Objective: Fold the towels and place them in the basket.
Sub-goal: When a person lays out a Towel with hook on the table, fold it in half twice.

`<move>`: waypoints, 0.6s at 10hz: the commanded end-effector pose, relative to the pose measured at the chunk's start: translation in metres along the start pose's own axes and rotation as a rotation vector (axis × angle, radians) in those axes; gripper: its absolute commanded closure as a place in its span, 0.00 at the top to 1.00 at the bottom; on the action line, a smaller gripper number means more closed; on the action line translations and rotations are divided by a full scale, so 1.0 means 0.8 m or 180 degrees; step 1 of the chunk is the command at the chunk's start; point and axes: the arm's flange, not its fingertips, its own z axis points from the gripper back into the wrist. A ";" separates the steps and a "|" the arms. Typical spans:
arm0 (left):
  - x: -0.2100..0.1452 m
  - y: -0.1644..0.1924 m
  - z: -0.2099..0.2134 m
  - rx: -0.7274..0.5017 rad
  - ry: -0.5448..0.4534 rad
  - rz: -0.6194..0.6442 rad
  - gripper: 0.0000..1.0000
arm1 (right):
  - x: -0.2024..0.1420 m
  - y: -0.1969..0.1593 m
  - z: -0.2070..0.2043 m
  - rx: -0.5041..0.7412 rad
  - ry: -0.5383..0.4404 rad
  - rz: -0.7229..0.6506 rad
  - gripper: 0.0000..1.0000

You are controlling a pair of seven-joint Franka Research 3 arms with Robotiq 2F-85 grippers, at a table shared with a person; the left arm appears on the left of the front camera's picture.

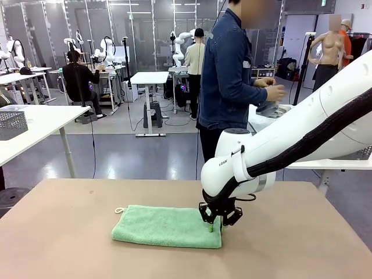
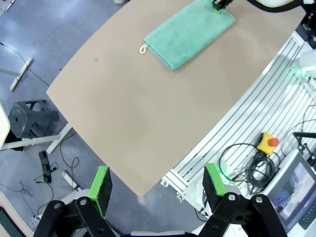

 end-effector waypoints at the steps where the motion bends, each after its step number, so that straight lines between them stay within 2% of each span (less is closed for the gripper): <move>1: 0.001 -0.002 0.000 0.0003 0.0001 0.0002 0.93 | 0.000 0.007 -0.010 -0.0090 -0.0031 -0.0118 0.00; 6: 0.001 -0.002 0.000 0.0003 0.0001 0.0002 0.93 | -0.011 0.003 -0.009 -0.0049 -0.0071 -0.0101 0.00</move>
